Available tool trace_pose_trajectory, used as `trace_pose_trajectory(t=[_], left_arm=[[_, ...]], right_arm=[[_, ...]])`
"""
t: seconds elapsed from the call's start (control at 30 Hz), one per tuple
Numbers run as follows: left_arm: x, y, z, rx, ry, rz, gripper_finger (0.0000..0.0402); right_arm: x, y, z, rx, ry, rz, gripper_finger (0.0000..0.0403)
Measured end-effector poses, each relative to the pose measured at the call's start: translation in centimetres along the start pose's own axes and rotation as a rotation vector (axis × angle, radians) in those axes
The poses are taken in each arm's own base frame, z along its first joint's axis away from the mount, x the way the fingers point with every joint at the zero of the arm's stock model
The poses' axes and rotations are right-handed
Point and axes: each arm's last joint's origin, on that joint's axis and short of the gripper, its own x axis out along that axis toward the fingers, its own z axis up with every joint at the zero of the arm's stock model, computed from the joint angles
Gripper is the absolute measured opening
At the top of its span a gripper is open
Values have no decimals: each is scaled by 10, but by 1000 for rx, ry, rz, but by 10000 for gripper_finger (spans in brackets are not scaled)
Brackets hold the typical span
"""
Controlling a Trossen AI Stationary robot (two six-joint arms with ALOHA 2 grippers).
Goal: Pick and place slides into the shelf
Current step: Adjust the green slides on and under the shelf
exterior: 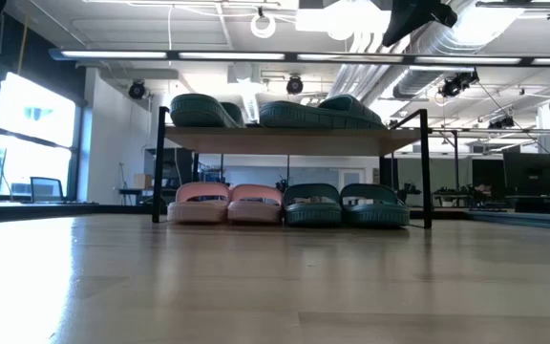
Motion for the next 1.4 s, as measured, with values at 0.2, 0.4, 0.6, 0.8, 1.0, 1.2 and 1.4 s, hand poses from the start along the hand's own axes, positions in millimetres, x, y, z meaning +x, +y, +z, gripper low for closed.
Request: trace_pose_trajectory(t=[0.2,0.4,0.6,0.8,1.0,1.2,1.4], left_arm=[[-10,23,-27,-34,135,12,204],[-64,59,-36,-51,213,82,204],[-153,74,-16,-10,261,210,204],[-244,72,1,36,386,467,204],[-326,52,10,-15,410,607,204],[-370,15,-1,-112,427,691,204],[-367,-38,-53,-192,284,838,204]], right_arm=[[0,0,0,0,3,2,0],[0,0,0,-19,5,4,0],[0,0,0,-42,1,2,0],[0,0,0,-38,-2,4,0],[0,0,0,-31,-3,5,0],[0,0,1,-27,-6,6,0],[0,1,1,-23,-10,10,0]])
